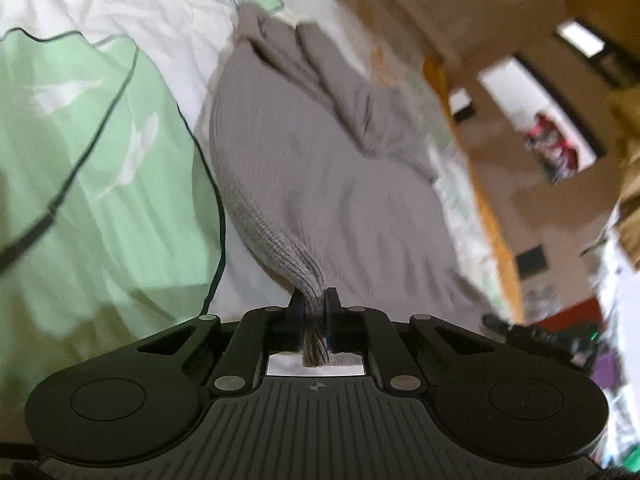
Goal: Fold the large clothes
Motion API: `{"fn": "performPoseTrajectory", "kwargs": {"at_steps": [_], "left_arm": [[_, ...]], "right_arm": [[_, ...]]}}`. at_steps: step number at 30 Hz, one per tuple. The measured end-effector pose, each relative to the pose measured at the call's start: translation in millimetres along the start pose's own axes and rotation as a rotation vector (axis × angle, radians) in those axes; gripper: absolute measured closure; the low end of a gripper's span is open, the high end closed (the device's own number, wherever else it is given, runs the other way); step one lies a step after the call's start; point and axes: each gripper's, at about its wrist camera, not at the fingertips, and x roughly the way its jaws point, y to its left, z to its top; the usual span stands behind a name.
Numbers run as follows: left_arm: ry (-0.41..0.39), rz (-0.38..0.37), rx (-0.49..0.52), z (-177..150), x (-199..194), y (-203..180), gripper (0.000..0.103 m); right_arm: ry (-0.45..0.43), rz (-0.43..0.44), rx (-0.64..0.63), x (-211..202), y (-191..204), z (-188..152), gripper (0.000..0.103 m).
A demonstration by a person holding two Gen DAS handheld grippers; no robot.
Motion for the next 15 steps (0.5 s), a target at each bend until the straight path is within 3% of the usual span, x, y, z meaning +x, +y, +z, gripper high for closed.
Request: {"fn": "performPoseTrajectory", "kwargs": {"at_steps": [5,9,15], "left_arm": [[-0.077,-0.068,-0.056,6.9,-13.8,5.5,0.094],[-0.093,-0.088,-0.077,6.8,-9.6,3.1,0.094],[-0.145,-0.154,-0.136,20.8,-11.6,8.6,0.095]], "right_arm": [[-0.068,0.096,0.077,-11.6,-11.5,5.0,0.087],[-0.055,0.061,0.086,-7.4,-10.1,6.8,0.087],[-0.062,0.103,0.104,-6.7,-8.6,14.5,0.087]]}}
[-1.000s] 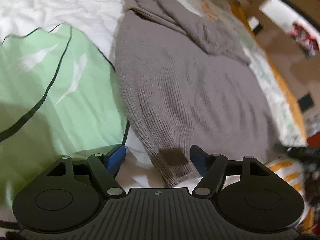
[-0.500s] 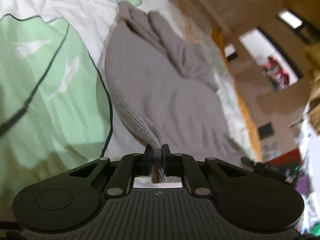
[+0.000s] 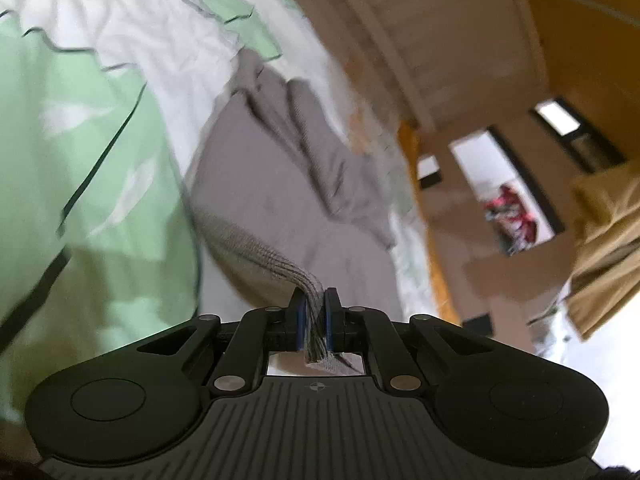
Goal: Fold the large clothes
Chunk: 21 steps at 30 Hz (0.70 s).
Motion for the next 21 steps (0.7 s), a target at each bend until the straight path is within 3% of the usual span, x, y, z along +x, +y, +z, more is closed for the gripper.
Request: {"fn": "performPoseTrajectory", "kwargs": {"at_steps": [12,21], "left_arm": [[-0.167,-0.066,0.162,116.0,30.7,-56.3,0.094],[-0.218,0.005,0.211,200.7,111.2,-59.0,0.094]], "right_arm": [[-0.173,0.136,-0.099,31.4,61.2,108.3,0.087],[-0.211,0.06,-0.103,109.1,72.1,194.2,0.087]]}}
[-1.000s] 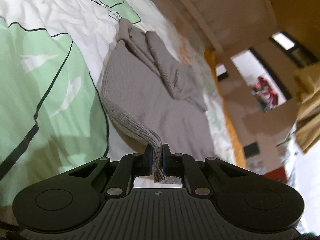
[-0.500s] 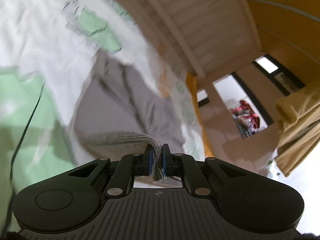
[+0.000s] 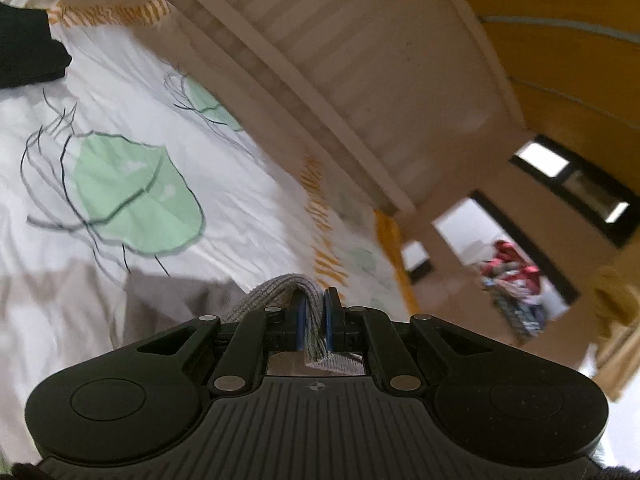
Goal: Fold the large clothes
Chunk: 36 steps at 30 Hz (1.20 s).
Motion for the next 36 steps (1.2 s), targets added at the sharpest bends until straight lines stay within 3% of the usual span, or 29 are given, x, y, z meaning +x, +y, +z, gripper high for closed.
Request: {"fn": "performPoseTrajectory", "kwargs": {"at_steps": [7,8,10,12,14,15,16,20,26,29,31,33,34,36], "left_arm": [[0.059,0.152,0.038,4.6,70.3,34.2,0.093],[0.067,0.169,0.034,2.4,76.9,39.8,0.09],[0.069,0.176,0.0,2.0,82.0,50.7,0.072],[0.023,0.184,-0.05,4.0,78.7,58.0,0.037],[-0.021,0.174,-0.071,9.6,72.3,62.1,0.028],[-0.035,0.174,-0.069,12.3,67.0,61.6,0.028],[-0.042,0.186,-0.054,14.6,61.4,59.2,0.028],[-0.033,0.231,0.048,12.3,50.4,40.2,0.024],[0.074,0.287,0.233,-19.0,72.4,16.0,0.021],[0.118,0.361,0.266,-34.6,84.8,24.1,0.021],[0.143,0.446,0.276,-42.2,92.3,36.7,0.021],[0.213,0.529,0.269,-49.6,102.2,53.6,0.017],[0.205,0.508,0.259,-52.4,101.4,60.1,0.016],[0.174,0.491,0.261,-55.8,96.1,62.5,0.014]], "right_arm": [[0.036,-0.113,-0.038,68.8,-31.2,15.9,0.086],[0.042,-0.13,-0.05,75.9,-33.8,15.1,0.085],[0.05,-0.152,-0.058,86.6,-40.2,13.5,0.078],[0.043,-0.161,-0.043,92.3,-46.1,11.8,0.075],[0.023,-0.162,-0.033,90.9,-49.8,9.5,0.056],[0.007,-0.159,-0.037,87.9,-49.8,8.5,0.04],[-0.007,-0.161,-0.048,87.2,-48.6,9.5,0.032],[-0.034,-0.204,-0.166,73.7,-29.7,4.1,0.032],[0.006,-0.225,-0.422,71.8,18.3,-30.7,0.032],[0.063,-0.256,-0.524,83.5,28.9,-50.8,0.033],[0.094,-0.337,-0.588,93.5,27.4,-61.7,0.033],[0.147,-0.46,-0.612,107.1,17.2,-67.8,0.032],[0.177,-0.495,-0.59,112.6,8.4,-69.1,0.031],[0.153,-0.463,-0.547,112.0,-4.2,-71.5,0.029]]}}
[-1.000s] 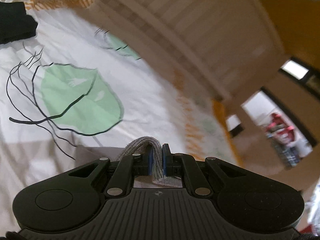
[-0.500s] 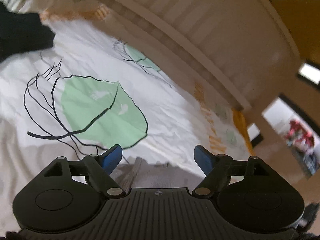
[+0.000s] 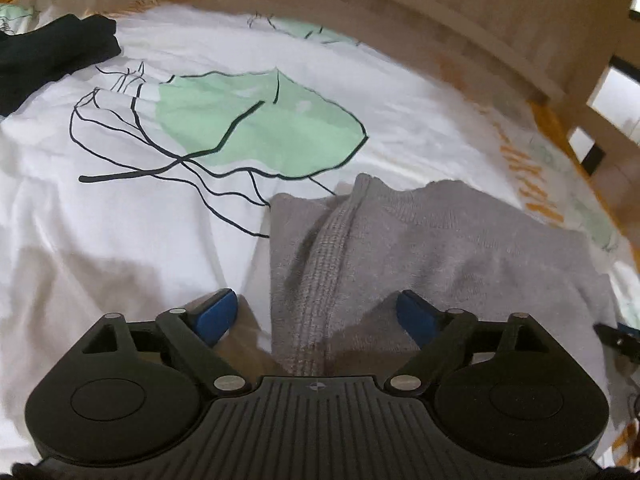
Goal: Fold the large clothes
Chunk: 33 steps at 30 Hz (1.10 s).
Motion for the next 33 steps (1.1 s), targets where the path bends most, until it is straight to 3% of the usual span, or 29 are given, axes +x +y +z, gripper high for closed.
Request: {"fn": "performPoseTrajectory", "kwargs": {"at_steps": [3,13,26,33], "left_arm": [[-0.024,0.021,0.048,-6.1,-0.8,-5.9,0.01],[-0.078,0.052,0.075,-16.1,0.1,-14.0,0.007],[-0.098,0.062,0.083,-18.5,1.5,-14.2,0.006],[-0.105,0.062,0.084,-18.4,2.1,-13.8,0.005]], "right_arm": [[-0.021,-0.007,-0.029,-0.2,2.8,-4.4,0.026],[-0.134,-0.009,-0.042,-0.6,7.3,-25.3,0.023],[-0.164,0.0,-0.032,0.3,4.1,-29.2,0.022],[-0.165,0.014,-0.037,1.0,4.5,-29.8,0.016]]}}
